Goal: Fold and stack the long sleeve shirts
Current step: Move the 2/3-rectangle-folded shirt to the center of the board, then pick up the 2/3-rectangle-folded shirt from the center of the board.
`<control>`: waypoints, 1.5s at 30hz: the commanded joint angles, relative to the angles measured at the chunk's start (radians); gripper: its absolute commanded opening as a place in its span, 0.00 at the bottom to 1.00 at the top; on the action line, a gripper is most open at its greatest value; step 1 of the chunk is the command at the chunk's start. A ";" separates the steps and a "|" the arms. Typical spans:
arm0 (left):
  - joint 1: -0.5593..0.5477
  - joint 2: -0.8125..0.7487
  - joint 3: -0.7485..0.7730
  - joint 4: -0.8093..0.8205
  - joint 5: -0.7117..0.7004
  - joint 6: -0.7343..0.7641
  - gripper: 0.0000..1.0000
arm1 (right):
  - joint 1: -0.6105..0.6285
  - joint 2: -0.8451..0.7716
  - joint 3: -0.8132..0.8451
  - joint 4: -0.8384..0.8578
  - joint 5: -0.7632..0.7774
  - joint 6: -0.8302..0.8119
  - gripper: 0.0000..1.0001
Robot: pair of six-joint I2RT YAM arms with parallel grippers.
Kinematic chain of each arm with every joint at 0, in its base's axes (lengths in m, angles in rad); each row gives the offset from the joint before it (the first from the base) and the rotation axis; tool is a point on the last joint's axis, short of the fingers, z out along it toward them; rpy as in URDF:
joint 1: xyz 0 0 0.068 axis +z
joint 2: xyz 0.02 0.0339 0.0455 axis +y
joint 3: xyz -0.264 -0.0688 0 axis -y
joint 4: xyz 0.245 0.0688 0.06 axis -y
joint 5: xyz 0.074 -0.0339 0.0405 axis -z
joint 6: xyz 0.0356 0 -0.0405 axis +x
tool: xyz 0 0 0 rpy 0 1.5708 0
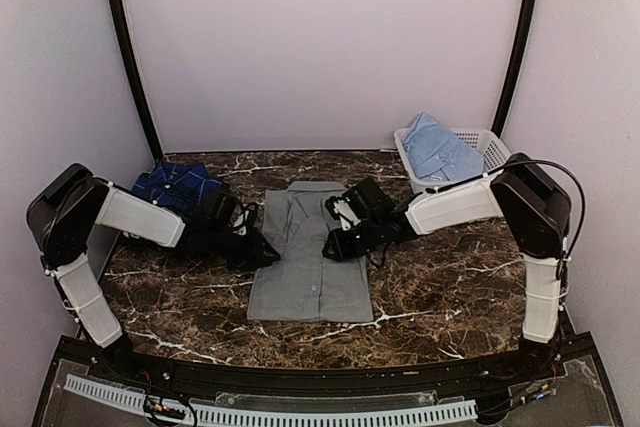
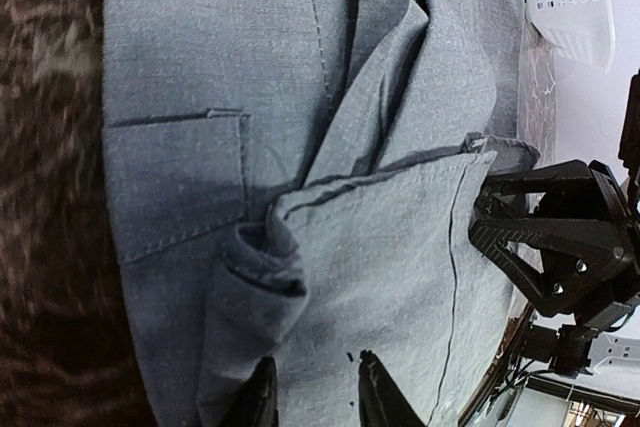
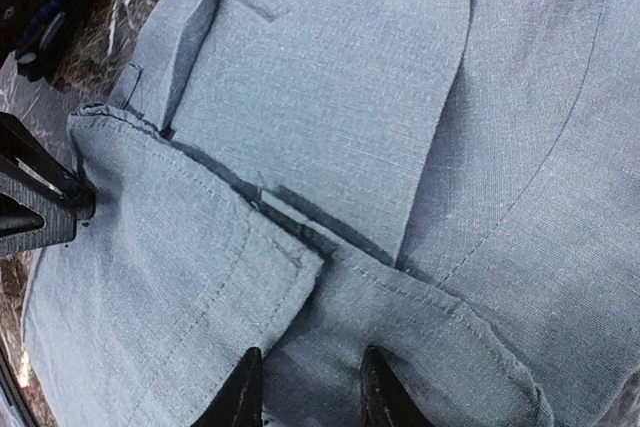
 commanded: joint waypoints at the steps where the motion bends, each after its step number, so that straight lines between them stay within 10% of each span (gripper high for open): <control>1: -0.019 -0.141 -0.077 -0.075 -0.061 -0.028 0.27 | 0.017 -0.094 -0.082 -0.025 0.011 0.045 0.31; 45: -0.150 -0.566 -0.302 -0.436 -0.052 -0.022 0.29 | 0.082 -0.484 -0.453 -0.126 0.022 0.189 0.30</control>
